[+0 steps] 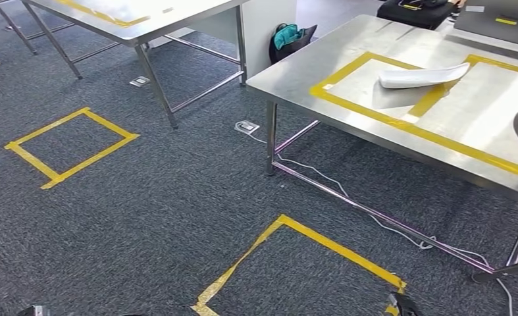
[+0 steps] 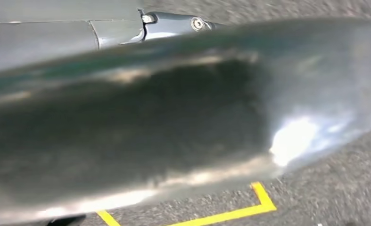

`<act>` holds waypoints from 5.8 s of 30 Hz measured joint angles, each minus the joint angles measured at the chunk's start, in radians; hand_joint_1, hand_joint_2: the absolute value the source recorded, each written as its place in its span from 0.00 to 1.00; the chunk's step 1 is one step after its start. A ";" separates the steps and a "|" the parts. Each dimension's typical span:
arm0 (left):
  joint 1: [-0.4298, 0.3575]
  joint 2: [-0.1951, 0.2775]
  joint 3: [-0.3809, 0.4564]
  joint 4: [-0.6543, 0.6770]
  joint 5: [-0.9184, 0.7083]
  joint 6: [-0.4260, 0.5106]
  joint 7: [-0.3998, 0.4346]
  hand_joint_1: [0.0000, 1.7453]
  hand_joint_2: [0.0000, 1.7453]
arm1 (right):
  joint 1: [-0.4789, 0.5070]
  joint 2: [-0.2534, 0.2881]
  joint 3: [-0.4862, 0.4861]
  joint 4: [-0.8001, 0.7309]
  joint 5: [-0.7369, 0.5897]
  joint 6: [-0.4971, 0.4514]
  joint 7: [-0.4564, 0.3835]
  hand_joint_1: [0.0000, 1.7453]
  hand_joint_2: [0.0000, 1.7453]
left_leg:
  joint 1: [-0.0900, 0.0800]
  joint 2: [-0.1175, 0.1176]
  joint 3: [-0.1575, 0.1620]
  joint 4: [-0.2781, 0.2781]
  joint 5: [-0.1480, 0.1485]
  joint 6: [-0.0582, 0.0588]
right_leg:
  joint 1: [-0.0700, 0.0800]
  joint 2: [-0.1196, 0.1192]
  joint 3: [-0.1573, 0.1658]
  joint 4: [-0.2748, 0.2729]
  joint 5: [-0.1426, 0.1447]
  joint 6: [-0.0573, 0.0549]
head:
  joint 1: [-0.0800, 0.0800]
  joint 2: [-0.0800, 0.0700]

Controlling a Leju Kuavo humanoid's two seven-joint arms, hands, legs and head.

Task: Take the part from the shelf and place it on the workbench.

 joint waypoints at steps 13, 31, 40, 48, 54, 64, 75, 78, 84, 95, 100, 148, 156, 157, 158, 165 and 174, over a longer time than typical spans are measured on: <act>-0.022 -0.040 0.054 0.000 -0.101 0.133 -0.007 0.00 0.00 | 0.009 0.011 0.031 -0.039 -0.133 -0.018 0.018 0.00 0.00 | -0.009 0.179 0.004 -0.008 0.006 0.007 | 0.013 -0.165 0.000 -0.002 -0.001 0.012 | -0.007 0.000; -0.029 -0.082 0.054 0.001 -0.144 0.161 -0.012 0.00 0.00 | 0.049 -0.031 0.005 -0.039 -0.193 0.030 0.047 0.00 0.00 | 0.000 0.008 -0.046 0.018 0.024 0.003 | -0.004 -0.005 0.005 0.005 -0.011 0.006 | -0.002 0.000; -0.037 -0.087 0.054 0.003 -0.170 0.177 -0.008 0.00 0.00 | 0.056 -0.038 -0.003 -0.039 -0.198 0.030 0.049 0.00 0.00 | -0.006 0.147 -0.054 0.097 -0.006 -0.001 | 0.004 -0.128 0.003 0.003 -0.011 -0.004 | -0.009 0.000; -0.041 -0.086 0.054 0.004 -0.177 0.180 -0.009 0.00 0.00 | 0.054 -0.038 -0.012 -0.039 -0.198 0.030 0.051 0.00 0.00 | -0.007 0.123 -0.011 -0.010 0.020 0.040 | 0.006 -0.087 -0.035 0.109 -0.088 0.034 | 0.000 0.000; -0.042 -0.087 0.054 0.004 -0.183 0.182 -0.010 0.00 0.00 | 0.063 -0.040 -0.019 -0.039 -0.197 0.029 0.059 0.00 0.00 | -0.006 0.035 -0.013 -0.008 0.026 0.042 | 0.001 -0.027 -0.085 0.196 -0.080 0.035 | 0.006 0.000; -0.042 -0.086 0.054 0.004 -0.196 0.181 -0.021 0.00 0.00 | 0.062 -0.040 -0.025 -0.040 -0.187 0.029 0.061 0.00 0.00 | -0.005 0.076 -0.108 0.151 -0.054 -0.007 | -0.002 -0.031 0.000 0.011 -0.015 -0.007 | -0.005 0.000; -0.042 -0.068 0.064 0.004 -0.183 0.159 -0.031 0.00 0.00 | 0.039 -0.029 -0.025 -0.040 -0.150 -0.003 0.064 0.00 0.00 | -0.018 0.170 -0.016 0.000 0.015 0.022 | 0.012 -0.169 0.015 0.011 -0.033 0.012 | -0.003 0.000; -0.040 -0.061 0.070 0.004 -0.182 0.154 -0.032 0.00 0.00 | 0.030 -0.026 -0.024 -0.038 -0.146 -0.006 0.070 0.00 0.00 | -0.009 0.135 -0.014 -0.008 0.022 0.038 | 0.005 -0.102 -0.011 0.074 -0.077 0.026 | 0.001 0.000; -0.041 -0.057 0.075 0.004 -0.182 0.152 -0.032 0.00 0.00 | 0.032 -0.025 -0.024 -0.034 -0.145 -0.007 0.074 0.00 0.00 | -0.006 0.061 -0.015 -0.006 0.024 0.044 | 0.000 -0.042 -0.129 0.297 -0.141 0.036 | 0.006 0.000; -0.037 -0.051 0.083 0.004 -0.186 0.153 -0.034 0.00 0.00 | 0.030 -0.019 -0.024 -0.030 -0.145 -0.010 0.070 0.00 0.00 | -0.002 0.069 -0.091 0.117 -0.035 -0.011 | -0.010 -0.018 -0.011 0.027 -0.017 -0.005 | -0.003 0.000; -0.039 -0.051 0.083 0.004 -0.204 0.156 -0.041 0.00 0.00 | 0.031 -0.019 -0.024 -0.030 -0.145 -0.023 0.070 0.00 0.00 | -0.001 0.105 -0.146 0.253 -0.067 -0.013 | -0.002 -0.093 -0.011 0.027 -0.020 -0.012 | -0.005 0.000; -0.049 -0.029 0.140 0.004 -0.218 0.151 -0.083 0.00 0.00 | -0.003 -0.022 0.011 -0.012 -0.137 -0.062 0.089 0.00 0.00 | 0.000 0.012 -0.016 0.008 0.017 0.032 | -0.006 0.007 -0.051 0.111 -0.039 0.029 | 0.014 0.000; -0.047 -0.028 0.141 0.005 -0.218 0.151 -0.084 0.00 0.00 | -0.003 -0.018 0.016 -0.009 -0.138 -0.062 0.088 0.00 0.00 | -0.001 0.064 -0.083 0.103 -0.031 -0.016 | -0.008 -0.018 -0.009 0.021 -0.010 -0.008 | 0.003 0.000; -0.050 -0.029 0.141 0.005 -0.218 0.151 -0.084 0.00 0.00 | -0.002 -0.019 0.017 -0.009 -0.138 -0.062 0.088 0.00 0.00 | -0.001 0.088 -0.118 0.175 -0.066 -0.019 | -0.005 -0.034 -0.009 0.021 -0.012 -0.012 | 0.000 0.000; -0.052 -0.029 0.141 0.005 -0.218 0.151 -0.084 0.00 0.00 | -0.001 -0.019 0.017 -0.009 -0.138 -0.063 0.088 0.00 0.00 | 0.000 0.097 -0.151 0.243 -0.092 -0.021 | -0.004 -0.050 -0.009 0.021 -0.013 -0.015 | 0.000 0.000; -0.052 -0.027 0.141 0.004 -0.218 0.151 -0.084 0.00 0.00 | -0.005 -0.018 0.018 -0.009 -0.138 -0.062 0.088 0.00 0.00 | -0.015 0.172 -0.031 0.021 0.027 0.003 | 0.007 -0.139 0.007 0.022 -0.030 -0.003 | 0.000 0.000; -0.053 -0.027 0.141 0.004 -0.232 0.159 -0.096 0.00 0.00 | -0.004 -0.018 0.019 -0.007 -0.148 -0.053 0.094 0.00 0.00 | -0.002 0.087 -0.018 -0.010 0.027 0.039 | 0.002 -0.045 -0.123 0.298 -0.155 0.037 | 0.016 0.000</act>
